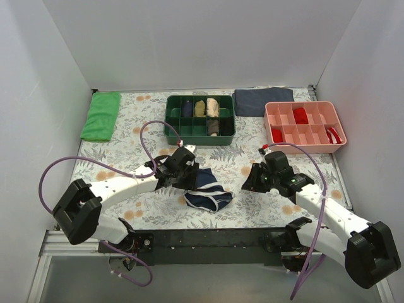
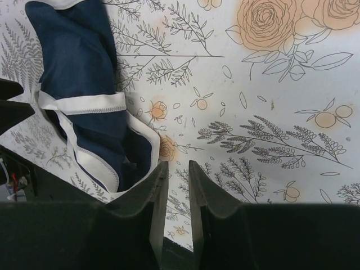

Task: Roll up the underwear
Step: Flatten out the underwear at the center of the board.

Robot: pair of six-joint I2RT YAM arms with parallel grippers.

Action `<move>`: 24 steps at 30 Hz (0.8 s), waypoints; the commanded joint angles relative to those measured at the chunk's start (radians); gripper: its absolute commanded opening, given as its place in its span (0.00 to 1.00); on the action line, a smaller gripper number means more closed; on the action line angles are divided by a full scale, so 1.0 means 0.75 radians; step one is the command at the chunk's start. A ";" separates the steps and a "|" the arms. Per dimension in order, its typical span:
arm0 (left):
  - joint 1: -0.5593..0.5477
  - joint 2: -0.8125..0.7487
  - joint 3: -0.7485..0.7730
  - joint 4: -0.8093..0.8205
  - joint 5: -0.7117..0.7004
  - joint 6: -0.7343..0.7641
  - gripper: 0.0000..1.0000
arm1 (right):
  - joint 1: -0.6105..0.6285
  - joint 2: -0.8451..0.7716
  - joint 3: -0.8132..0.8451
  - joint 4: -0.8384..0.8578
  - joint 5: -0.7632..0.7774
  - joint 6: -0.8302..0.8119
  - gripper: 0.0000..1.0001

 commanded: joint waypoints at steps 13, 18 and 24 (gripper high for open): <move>-0.004 0.038 -0.006 0.055 0.039 0.103 0.40 | 0.007 0.032 0.063 0.041 -0.031 -0.014 0.30; -0.004 0.077 -0.014 0.037 -0.012 0.091 0.32 | 0.007 0.003 0.066 0.029 -0.061 -0.031 0.30; -0.004 0.065 0.022 0.027 -0.047 0.083 0.11 | 0.013 -0.083 -0.022 0.151 -0.307 -0.029 0.35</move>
